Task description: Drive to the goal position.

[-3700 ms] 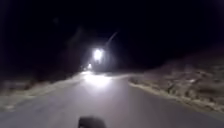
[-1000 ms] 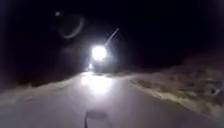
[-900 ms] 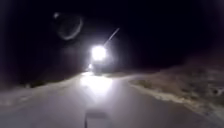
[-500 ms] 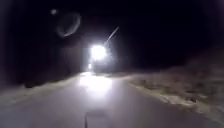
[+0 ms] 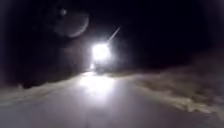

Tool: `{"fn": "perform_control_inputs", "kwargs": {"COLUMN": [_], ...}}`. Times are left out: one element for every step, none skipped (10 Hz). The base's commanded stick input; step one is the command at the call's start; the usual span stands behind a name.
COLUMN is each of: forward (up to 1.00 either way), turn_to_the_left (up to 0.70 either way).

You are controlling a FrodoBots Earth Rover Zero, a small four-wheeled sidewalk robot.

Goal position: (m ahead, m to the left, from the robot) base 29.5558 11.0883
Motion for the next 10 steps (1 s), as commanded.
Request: {"fn": "perform_control_inputs", "kwargs": {"forward": [0.85, 0.85, 0.85, 0.85, 0.85, 0.85, 0.85, 0.85, 0.85, 0.85], "turn_to_the_left": [0.00, 0.00, 0.00, 0.00, 0.00, 0.00, 0.00, 0.00, 0.00, 0.00]}}
